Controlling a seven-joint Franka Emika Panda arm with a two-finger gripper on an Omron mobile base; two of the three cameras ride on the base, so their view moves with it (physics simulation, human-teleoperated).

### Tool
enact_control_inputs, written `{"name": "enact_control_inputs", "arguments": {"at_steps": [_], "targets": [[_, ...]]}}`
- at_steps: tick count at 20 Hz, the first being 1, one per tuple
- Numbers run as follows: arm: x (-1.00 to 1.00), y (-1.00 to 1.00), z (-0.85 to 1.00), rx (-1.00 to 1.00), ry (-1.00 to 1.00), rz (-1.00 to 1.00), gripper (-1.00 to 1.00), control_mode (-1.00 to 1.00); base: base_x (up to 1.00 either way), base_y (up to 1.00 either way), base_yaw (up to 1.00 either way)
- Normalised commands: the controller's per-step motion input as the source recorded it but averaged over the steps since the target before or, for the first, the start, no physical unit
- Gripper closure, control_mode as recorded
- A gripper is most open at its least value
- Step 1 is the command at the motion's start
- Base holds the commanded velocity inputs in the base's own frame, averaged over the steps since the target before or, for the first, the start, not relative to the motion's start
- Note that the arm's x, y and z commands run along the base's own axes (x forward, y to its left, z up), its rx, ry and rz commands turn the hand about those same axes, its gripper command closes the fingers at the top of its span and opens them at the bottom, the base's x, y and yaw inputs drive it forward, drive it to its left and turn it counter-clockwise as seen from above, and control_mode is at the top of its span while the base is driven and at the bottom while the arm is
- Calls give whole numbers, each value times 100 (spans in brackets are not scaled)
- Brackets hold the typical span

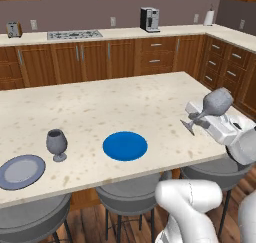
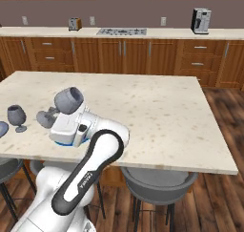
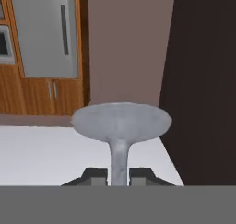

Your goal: Retrieve the wine glasses from the counter and place one next to each plate.

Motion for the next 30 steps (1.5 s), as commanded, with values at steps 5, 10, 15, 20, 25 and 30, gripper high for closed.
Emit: {"name": "enact_control_inputs", "arguments": {"at_steps": [5,10,15,20,25,30], "targets": [[9,-13,-10,-28,6,9,100,-100,0,0,0],[11,-10,-19,-18,-20,0,100,-100,0,0,0],[38,-4,-23,-3,-9,0,100,-100,0,0,0],[51,0,-25,-2,0,0,100,-100,0,0,0],[41,0,-26,-9,0,0,100,-100,0,0,0],[27,0,-36,-11,-2,0,100,-100,0,0,0]]}}
